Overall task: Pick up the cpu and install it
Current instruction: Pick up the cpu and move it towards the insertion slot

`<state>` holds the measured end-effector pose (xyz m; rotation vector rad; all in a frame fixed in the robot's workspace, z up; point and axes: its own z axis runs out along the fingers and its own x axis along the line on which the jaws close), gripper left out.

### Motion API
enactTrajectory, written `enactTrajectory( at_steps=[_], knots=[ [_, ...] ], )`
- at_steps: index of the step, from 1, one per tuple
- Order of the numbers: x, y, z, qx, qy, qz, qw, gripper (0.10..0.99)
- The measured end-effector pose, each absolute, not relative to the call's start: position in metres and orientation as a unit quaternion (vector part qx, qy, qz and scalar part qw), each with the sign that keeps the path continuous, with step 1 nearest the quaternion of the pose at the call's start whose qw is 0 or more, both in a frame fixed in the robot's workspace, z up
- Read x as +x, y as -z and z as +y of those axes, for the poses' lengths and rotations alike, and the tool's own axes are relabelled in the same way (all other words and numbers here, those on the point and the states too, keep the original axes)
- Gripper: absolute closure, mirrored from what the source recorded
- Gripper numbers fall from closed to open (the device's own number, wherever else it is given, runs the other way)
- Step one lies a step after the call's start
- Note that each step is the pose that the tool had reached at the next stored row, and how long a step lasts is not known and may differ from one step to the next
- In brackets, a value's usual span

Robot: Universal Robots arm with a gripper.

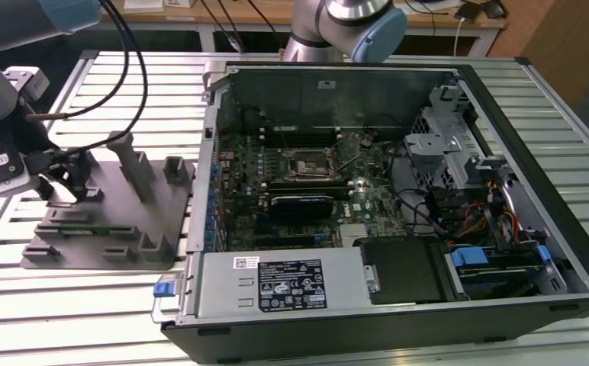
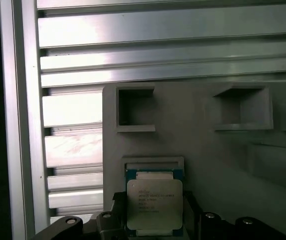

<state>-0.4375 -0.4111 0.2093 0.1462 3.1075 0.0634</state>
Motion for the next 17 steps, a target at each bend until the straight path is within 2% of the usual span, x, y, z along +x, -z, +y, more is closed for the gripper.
enactTrajectory(
  at_steps=[17],
  knots=[
    [-0.437, -0.246, -0.411, 0.047, -0.02, 0.999, 0.015, 0.545]
  ],
)
